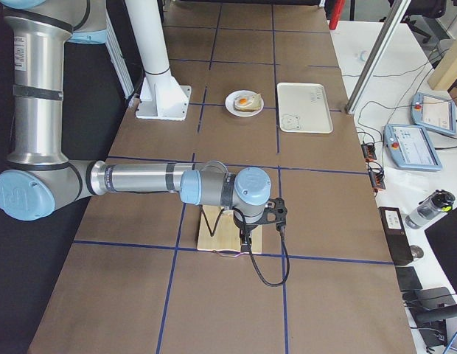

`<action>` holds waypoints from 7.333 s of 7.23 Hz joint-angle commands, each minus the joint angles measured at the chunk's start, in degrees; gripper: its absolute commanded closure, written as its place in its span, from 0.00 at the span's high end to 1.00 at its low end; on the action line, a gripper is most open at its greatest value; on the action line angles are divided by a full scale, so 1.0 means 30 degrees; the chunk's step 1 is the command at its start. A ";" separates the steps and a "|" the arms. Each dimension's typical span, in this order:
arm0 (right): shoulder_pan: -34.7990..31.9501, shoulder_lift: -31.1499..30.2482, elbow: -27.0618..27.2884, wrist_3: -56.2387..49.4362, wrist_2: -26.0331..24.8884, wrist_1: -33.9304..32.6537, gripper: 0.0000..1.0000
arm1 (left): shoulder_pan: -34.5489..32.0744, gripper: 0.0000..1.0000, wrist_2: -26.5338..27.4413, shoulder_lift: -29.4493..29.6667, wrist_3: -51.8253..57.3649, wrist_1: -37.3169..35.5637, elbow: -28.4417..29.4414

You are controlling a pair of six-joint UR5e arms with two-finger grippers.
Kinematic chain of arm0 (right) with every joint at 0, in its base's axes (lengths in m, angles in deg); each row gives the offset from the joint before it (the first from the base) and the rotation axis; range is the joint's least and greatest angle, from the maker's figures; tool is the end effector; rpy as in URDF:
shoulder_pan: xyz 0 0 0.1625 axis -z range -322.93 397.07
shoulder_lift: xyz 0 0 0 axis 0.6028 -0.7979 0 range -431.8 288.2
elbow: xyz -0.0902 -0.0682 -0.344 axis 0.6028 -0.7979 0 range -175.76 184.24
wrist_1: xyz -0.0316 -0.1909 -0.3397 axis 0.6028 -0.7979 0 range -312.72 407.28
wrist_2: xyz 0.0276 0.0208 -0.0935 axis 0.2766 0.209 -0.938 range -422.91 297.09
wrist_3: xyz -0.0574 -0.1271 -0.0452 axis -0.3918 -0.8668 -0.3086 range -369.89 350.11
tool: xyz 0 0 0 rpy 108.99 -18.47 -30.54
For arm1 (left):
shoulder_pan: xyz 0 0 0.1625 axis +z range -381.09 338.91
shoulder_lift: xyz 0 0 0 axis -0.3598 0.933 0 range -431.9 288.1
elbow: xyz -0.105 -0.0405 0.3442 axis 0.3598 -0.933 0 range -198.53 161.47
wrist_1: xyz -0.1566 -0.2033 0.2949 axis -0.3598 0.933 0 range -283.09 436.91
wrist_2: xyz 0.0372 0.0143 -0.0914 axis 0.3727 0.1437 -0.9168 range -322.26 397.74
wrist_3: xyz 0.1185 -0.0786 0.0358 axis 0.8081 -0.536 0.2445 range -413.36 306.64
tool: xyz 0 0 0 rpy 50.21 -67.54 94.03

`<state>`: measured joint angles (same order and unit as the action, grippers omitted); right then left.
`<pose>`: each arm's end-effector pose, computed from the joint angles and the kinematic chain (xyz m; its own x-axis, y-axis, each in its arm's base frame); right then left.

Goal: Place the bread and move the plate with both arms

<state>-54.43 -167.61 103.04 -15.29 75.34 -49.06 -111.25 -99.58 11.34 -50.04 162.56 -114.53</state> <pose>0.0351 -0.4234 0.6069 0.6641 -0.0331 0.7469 0.0364 0.9993 0.0119 -0.0268 -0.4152 0.6349 0.6768 -0.0095 -0.7361 -0.0365 0.9983 -0.0465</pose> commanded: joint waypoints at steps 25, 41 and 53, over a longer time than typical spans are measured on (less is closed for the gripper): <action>0.1404 0.2288 -0.0182 0.2815 0.0731 0.0062 1.00 | 0.0405 1.00 -0.2388 0.0786 -0.3551 0.1789 -0.1693; 0.9609 -0.0701 -0.3226 1.5655 -0.2109 1.3949 0.45 | 0.2898 1.00 -0.2389 0.1432 -0.7670 0.4644 -0.1225; 0.8914 -0.0847 -0.1098 1.5596 -0.1934 1.3978 0.00 | 0.2897 1.00 -0.2389 0.1461 -0.7670 0.4644 -0.1166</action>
<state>-25.73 -169.93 96.40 31.60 69.18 -7.13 -102.70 -106.75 15.72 -73.05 176.49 -118.05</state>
